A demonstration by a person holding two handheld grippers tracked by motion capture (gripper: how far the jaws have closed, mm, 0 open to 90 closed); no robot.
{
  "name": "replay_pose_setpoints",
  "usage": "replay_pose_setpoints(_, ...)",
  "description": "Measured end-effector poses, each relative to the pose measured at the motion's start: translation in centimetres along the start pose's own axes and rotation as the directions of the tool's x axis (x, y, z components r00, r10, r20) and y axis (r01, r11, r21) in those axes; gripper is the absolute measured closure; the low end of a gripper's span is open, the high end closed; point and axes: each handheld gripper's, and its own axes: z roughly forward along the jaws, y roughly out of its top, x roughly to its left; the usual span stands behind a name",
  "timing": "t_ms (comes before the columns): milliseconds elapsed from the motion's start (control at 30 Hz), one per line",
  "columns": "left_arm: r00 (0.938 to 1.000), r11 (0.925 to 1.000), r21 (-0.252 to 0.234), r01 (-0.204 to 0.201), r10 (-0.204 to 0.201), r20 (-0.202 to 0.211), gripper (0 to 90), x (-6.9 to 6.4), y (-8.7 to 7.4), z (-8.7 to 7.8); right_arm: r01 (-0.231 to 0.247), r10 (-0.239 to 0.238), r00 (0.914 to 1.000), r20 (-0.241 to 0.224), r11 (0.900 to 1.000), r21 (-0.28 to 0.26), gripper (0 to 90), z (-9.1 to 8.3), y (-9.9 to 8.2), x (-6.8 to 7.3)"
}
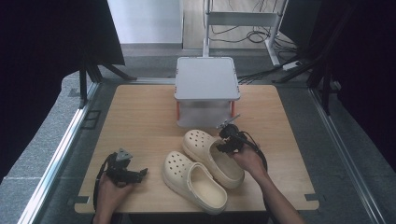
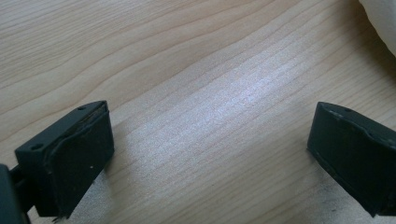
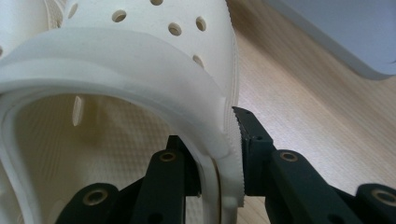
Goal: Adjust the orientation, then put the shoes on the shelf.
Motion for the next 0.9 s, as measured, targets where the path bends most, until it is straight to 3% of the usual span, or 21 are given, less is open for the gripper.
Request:
replay_pose_setpoints(233, 1.0000, 1.0000, 0.000, 0.000, 0.000, 0.000, 0.3, 0.0, 0.0, 0.0, 0.040, -0.040, 0.9991, 0.013, 0.9990, 0.020, 71.8, 1.2, -0.4, 1.3)
replay_pose_setpoints(300, 1.0000, 1.0000, 0.000, 0.000, 0.000, 0.000, 0.3, 0.0, 0.0, 0.0, 0.035, -0.034, 0.9991, -0.023, 0.9993, 0.013, 66.6, 1.0, -0.5, 1.0)
replay_pose_setpoints(400, 1.0000, 1.0000, 0.000, 0.000, 0.000, 0.000, 0.3, 0.0, 0.0, 0.0, 0.031, -0.033, 0.9964, -0.078, 0.9991, -0.031, 52.9, 0.2, -0.7, 0.5)
replay_pose_setpoints(500, 1.0000, 1.0000, 0.000, -0.003, 0.003, -0.001, 0.2, 0.0, 0.0, 0.0, 0.055, -0.060, 0.9948, -0.083, 0.9965, -0.063, 38.7, -0.9, -1.1, 0.1)
replay_pose_setpoints(667, 1.0000, 1.0000, 0.000, -0.003, 0.003, -0.001, 0.2, 0.0, 0.0, 0.0, 0.074, -0.082, 0.9931, -0.084, 0.9935, -0.087, 29.4, -2.0, -2.0, -0.1)
replay_pose_setpoints(900, 1.0000, 1.0000, -0.001, 0.002, -0.002, 0.000, 0.3, 0.0, 0.0, 0.0, 0.088, -0.105, 0.9900, -0.094, 0.9811, -0.173, 18.5, -4.1, -3.5, 0.0)
